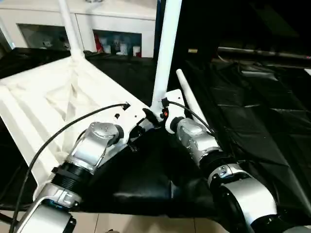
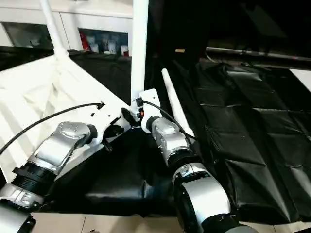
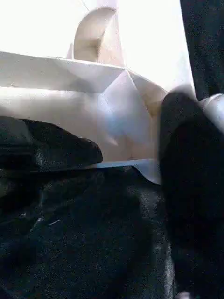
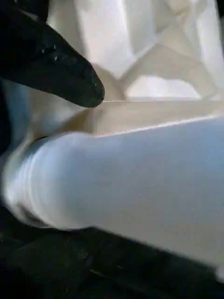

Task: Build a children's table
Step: Insert table leg to table base

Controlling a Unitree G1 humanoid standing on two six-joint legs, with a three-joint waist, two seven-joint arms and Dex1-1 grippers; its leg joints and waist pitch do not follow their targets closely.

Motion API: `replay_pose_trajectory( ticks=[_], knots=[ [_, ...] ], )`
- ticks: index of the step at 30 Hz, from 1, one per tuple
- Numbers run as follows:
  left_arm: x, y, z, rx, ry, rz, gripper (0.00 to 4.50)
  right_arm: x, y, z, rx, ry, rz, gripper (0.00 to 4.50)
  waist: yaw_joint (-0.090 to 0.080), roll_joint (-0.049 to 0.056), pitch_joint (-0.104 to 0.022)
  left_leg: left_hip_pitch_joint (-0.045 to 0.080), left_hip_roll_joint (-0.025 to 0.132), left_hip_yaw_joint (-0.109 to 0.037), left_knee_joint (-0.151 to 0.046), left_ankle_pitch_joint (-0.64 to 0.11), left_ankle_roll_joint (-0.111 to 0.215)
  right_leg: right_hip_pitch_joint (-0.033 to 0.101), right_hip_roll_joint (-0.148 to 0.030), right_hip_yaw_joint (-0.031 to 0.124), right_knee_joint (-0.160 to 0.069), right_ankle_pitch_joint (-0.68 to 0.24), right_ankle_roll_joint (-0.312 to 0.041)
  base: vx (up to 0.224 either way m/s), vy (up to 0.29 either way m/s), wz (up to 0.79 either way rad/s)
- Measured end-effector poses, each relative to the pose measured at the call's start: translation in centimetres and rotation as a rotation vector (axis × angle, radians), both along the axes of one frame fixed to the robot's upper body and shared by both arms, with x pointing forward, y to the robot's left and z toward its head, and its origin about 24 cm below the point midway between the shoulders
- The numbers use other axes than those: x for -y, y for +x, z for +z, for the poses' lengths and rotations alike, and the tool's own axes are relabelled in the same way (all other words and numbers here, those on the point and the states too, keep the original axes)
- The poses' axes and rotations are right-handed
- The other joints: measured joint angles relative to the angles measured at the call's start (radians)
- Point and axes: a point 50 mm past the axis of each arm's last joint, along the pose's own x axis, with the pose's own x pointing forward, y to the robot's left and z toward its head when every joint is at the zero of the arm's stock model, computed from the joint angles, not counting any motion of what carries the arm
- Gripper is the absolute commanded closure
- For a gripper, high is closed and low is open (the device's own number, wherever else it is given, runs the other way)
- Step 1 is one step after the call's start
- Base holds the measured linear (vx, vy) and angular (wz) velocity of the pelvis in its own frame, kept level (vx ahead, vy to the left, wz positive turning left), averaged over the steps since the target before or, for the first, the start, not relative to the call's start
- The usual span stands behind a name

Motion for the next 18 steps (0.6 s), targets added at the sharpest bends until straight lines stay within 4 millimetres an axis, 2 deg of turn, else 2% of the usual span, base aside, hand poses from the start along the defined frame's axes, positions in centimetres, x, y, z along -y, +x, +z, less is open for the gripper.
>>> replay_pose_trajectory(
  ticks=[5, 12, 15, 18],
  knots=[
    [-0.6, -0.3, 0.0, 0.008, 0.001, -0.032, 4.5, 0.8, -0.2, -0.5, -0.013, -0.015, 0.02, 0.03, 0.001, 0.004, 0.002, -0.001, 0.001, 0.0, 0.0, 0.0, 0.0, -0.002, 0.001, 0.0, 0.001, 0.0, 0.0, 0.0, 0.0, 0.0],
    [-0.9, -0.5, 0.0, 0.001, 0.003, -0.066, 4.5, 1.3, 0.1, 0.0, 0.011, -0.013, 0.036, 0.03, 0.006, 0.003, 0.003, -0.001, 0.002, 0.001, 0.002, 0.0, 0.0, -0.002, 0.001, 0.0, 0.002, 0.0, 0.0, 0.0, 0.0, 0.0],
    [-1.3, -0.8, 0.1, 0.002, 0.006, -0.095, 4.5, 1.8, 0.2, 0.6, 0.041, -0.008, 0.079, 0.03, 0.007, 0.002, 0.003, -0.001, 0.002, 0.001, 0.002, 0.0, 0.0, -0.002, 0.001, 0.0, 0.002, 0.0, 0.0, 0.0, 0.0, 0.0],
    [-1.9, -1.2, 0.1, -0.002, 0.011, -0.146, 4.5, 2.7, -0.4, 0.6, 0.058, -0.032, 0.201, 0.03, 0.01, 0.0, 0.004, -0.002, 0.002, 0.001, 0.002, 0.0, 0.001, -0.002, 0.001, 0.0, 0.002, 0.0, 0.0, 0.0, 0.0, 0.0]
  ],
)
